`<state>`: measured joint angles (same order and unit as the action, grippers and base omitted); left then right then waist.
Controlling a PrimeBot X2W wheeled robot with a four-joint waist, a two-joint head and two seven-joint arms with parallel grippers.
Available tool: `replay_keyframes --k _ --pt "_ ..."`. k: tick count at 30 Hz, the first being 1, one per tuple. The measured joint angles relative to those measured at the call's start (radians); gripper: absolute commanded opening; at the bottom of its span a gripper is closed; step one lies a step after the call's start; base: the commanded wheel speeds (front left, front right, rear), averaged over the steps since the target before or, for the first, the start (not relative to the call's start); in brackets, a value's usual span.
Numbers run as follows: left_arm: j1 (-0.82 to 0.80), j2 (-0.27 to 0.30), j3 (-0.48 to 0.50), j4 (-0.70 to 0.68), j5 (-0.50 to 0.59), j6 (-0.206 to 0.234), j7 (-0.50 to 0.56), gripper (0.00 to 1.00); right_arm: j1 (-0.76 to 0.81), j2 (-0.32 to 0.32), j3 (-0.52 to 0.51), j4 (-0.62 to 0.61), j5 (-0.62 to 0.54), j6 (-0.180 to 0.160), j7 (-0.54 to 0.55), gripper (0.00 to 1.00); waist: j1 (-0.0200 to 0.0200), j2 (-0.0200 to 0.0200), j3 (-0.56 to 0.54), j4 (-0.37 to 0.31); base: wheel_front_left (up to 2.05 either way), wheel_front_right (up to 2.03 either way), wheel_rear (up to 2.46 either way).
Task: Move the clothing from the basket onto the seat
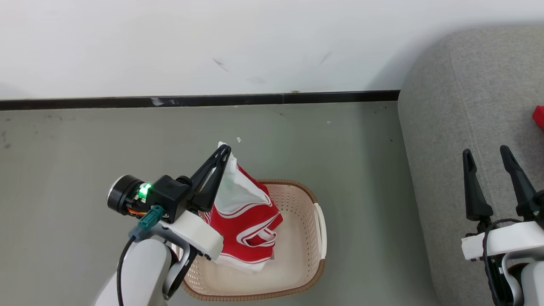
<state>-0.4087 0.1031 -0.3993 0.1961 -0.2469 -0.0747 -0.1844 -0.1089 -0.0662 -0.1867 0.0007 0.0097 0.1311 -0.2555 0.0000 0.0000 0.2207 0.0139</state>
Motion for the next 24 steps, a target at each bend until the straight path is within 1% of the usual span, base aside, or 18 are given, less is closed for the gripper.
replay_keyframes --k 1,2,3,4,5,9,13,15,24 --pt "0.005 0.0 0.001 0.0 0.0 0.0 0.005 0.0 0.004 0.001 0.001 0.001 0.001 0.0 0.0 1.0 0.0 0.0 -0.003 -0.003 0.0 0.0 0.0" --pt "0.007 0.0 0.002 0.001 0.0 0.0 0.008 0.13 0.006 0.001 0.002 0.001 0.002 0.0 0.0 1.0 0.0 0.0 -0.005 -0.006 0.0 0.0 0.0" --pt "0.007 0.0 0.005 0.001 -0.001 0.001 0.009 0.49 0.007 0.001 0.003 0.0 0.002 0.0 0.0 1.0 0.0 0.0 -0.006 -0.009 0.0 0.0 0.0" --pt "0.007 -0.001 0.012 0.0 -0.003 0.003 0.009 0.95 0.008 0.002 0.004 -0.001 0.002 0.0 0.0 1.0 0.0 0.0 -0.008 -0.012 0.0 0.0 0.0" --pt "0.007 0.0 0.018 0.0 -0.006 0.004 0.009 1.0 0.008 0.002 0.004 -0.001 0.002 0.0 0.0 1.0 0.0 0.0 -0.01 -0.016 0.0 0.0 0.0" --pt "0.007 0.003 0.034 0.001 -0.007 0.02 0.011 1.0 0.009 0.002 0.007 -0.002 0.002 0.0 0.0 1.0 0.0 0.0 -0.014 -0.027 0.0 0.0 0.0" --pt "0.01 0.006 0.037 0.001 -0.007 0.022 0.016 1.0 0.018 0.002 0.009 -0.006 0.003 0.0 0.0 1.0 0.0 0.0 -0.018 -0.037 0.0 0.0 0.0" --pt "0.016 0.005 0.038 0.0 -0.007 0.031 0.016 1.0 0.023 0.002 0.008 -0.005 0.006 0.0 0.0 1.0 0.0 0.0 -0.019 -0.04 0.0 0.0 0.0" --pt "0.047 0.001 0.044 -0.023 -0.017 0.042 0.015 1.0 0.023 0.002 0.002 -0.018 0.008 0.0 0.0 1.0 0.0 0.0 -0.021 -0.038 0.0 0.0 0.0"
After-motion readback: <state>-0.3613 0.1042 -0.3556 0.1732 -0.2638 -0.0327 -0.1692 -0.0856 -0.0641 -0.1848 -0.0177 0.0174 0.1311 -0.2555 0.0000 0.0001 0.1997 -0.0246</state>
